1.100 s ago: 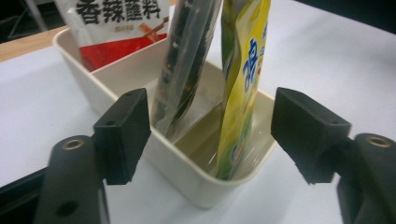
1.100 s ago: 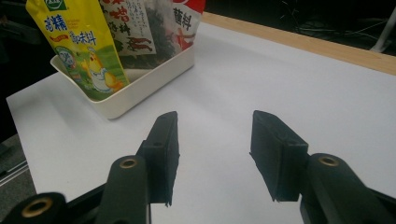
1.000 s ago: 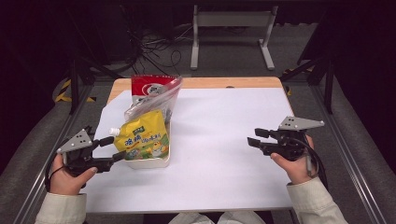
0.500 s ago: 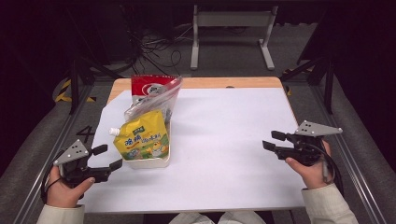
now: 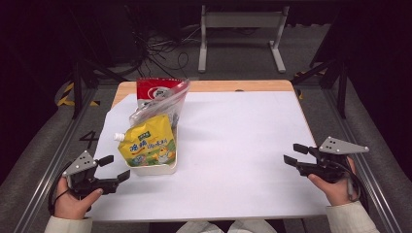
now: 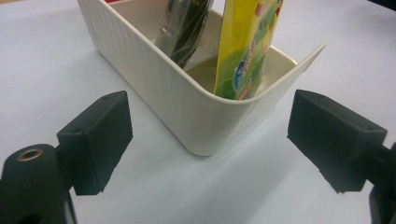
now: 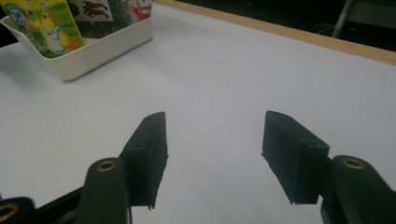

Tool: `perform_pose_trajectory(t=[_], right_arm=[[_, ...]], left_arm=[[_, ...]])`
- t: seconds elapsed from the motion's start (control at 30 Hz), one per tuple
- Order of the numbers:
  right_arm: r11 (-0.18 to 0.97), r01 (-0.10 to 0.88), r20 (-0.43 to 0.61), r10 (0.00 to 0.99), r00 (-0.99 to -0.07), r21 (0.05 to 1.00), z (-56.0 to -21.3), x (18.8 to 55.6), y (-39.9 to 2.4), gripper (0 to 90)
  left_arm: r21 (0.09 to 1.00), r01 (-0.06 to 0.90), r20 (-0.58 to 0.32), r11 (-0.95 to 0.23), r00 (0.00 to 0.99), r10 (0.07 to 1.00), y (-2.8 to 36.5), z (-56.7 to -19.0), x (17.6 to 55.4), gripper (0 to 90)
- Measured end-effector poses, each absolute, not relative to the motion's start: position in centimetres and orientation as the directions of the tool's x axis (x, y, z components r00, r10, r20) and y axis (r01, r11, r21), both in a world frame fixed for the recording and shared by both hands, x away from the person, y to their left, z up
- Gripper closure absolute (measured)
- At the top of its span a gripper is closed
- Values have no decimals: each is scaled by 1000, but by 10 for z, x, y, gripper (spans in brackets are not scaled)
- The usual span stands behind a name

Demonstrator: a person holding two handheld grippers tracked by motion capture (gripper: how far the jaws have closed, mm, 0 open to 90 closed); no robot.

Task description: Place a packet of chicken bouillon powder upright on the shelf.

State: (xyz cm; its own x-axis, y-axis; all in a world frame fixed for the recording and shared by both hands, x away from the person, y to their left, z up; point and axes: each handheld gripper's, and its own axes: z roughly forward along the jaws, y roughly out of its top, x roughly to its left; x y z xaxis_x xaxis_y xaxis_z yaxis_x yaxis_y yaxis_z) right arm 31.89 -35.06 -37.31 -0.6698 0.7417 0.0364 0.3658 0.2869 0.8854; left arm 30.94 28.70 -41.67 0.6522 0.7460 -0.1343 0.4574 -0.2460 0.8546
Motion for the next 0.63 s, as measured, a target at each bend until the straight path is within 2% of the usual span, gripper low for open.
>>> perform_pose_trajectory(t=[0.2,0.43,0.63], right_arm=[[301,343,21,724,-690,890,-380,316,-355,374],[285,384,45,751,-659,878,-395,319,-359,343],[271,373,47,752,-658,887,-397,320,-358,320]], left_arm=[[845,475,-143,-248,647,749,285,-420,311,139],[820,518,-160,-243,615,772,287,-429,314,137],[817,520,-156,-249,616,772,287,-430,314,131]])
